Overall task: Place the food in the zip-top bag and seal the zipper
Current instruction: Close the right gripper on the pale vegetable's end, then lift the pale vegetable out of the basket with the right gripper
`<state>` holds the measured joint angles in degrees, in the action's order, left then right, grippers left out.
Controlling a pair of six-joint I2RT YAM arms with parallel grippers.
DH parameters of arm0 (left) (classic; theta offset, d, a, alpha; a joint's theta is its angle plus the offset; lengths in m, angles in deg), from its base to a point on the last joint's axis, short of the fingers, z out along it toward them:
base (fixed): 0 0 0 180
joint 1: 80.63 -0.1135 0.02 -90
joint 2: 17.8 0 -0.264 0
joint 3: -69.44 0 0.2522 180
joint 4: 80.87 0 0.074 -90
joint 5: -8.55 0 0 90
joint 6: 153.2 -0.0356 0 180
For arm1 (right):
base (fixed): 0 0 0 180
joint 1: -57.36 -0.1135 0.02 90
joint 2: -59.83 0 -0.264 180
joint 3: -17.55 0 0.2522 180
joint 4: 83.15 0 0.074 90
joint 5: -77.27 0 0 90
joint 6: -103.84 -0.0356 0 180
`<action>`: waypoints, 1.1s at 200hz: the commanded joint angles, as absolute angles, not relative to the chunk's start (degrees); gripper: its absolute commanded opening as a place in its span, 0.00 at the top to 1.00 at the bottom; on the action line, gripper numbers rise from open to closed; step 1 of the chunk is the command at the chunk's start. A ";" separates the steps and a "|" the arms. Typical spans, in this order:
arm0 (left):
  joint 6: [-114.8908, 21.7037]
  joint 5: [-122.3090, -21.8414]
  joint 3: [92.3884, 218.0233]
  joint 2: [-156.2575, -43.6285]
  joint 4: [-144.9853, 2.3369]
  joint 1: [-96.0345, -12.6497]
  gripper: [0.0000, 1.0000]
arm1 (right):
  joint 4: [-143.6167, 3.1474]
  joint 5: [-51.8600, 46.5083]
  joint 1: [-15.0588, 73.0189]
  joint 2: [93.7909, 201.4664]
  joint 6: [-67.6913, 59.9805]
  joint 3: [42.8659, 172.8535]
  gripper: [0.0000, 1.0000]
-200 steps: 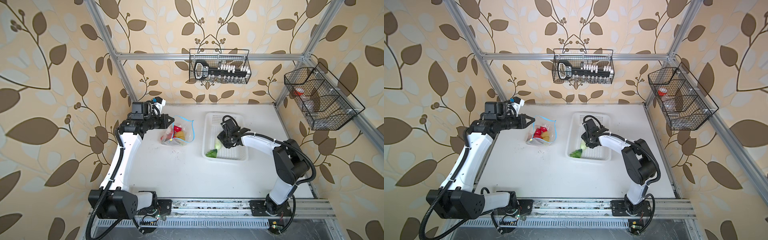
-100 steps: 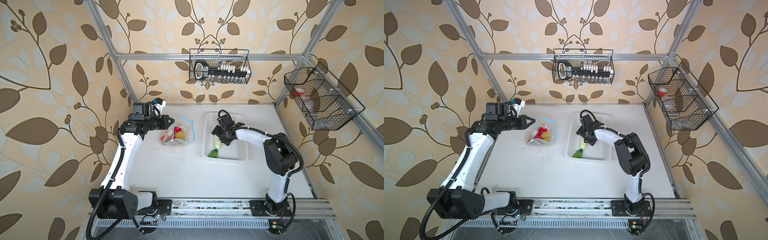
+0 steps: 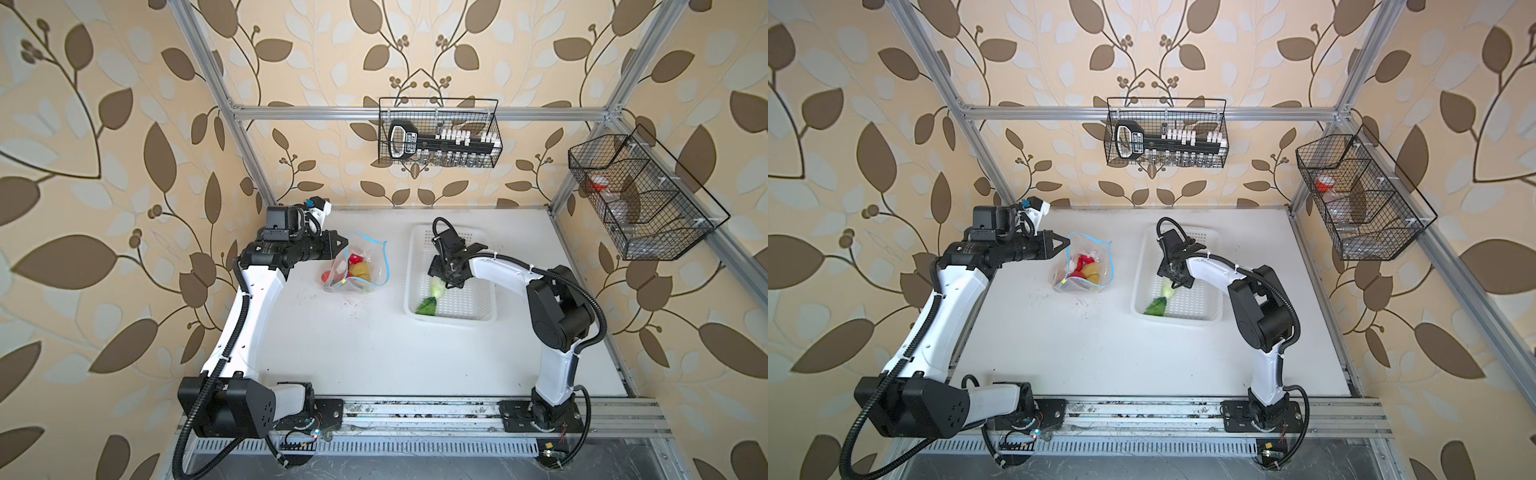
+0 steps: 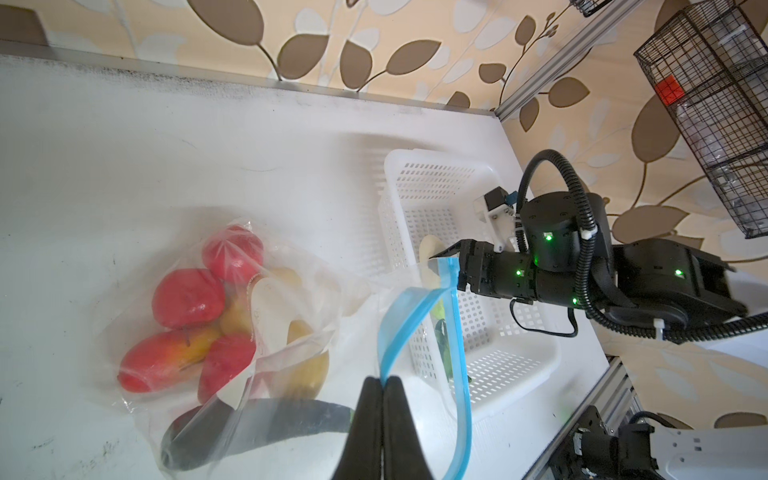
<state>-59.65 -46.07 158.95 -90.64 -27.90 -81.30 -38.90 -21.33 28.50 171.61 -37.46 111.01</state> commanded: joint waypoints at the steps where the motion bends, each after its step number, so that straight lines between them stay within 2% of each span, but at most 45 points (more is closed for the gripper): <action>1: -60.54 -46.91 159.38 -89.70 -28.11 -80.72 1.00 | -37.89 -19.96 29.12 174.14 -35.44 112.76 0.40; 15: -60.74 -47.04 159.31 -89.31 -27.99 -80.72 1.00 | -37.91 -19.35 29.07 174.95 -34.86 113.32 0.47; 47: -60.91 -47.08 159.25 -89.12 -27.86 -80.68 1.00 | -37.24 -17.08 29.27 176.91 -34.01 114.66 0.49; 65: -60.91 -46.95 159.47 -89.17 -27.66 -80.72 1.00 | -36.74 -16.06 29.71 177.02 -34.21 114.69 0.68; 81: -61.08 -46.82 159.70 -89.04 -27.39 -80.72 1.00 | -37.97 -15.72 29.95 174.76 -34.93 113.38 0.76; 123: -61.37 -46.91 159.70 -88.90 -27.07 -80.72 1.00 | -42.92 -17.55 29.61 163.57 -35.41 110.57 0.74; 170: -61.00 -46.31 159.68 -88.94 -27.38 -80.72 1.00 | -47.25 -21.13 28.34 153.04 -35.57 108.54 0.81; 220: -60.92 -45.58 160.20 -88.99 -26.85 -80.72 1.00 | -48.14 -38.22 19.40 145.85 -29.72 112.68 0.81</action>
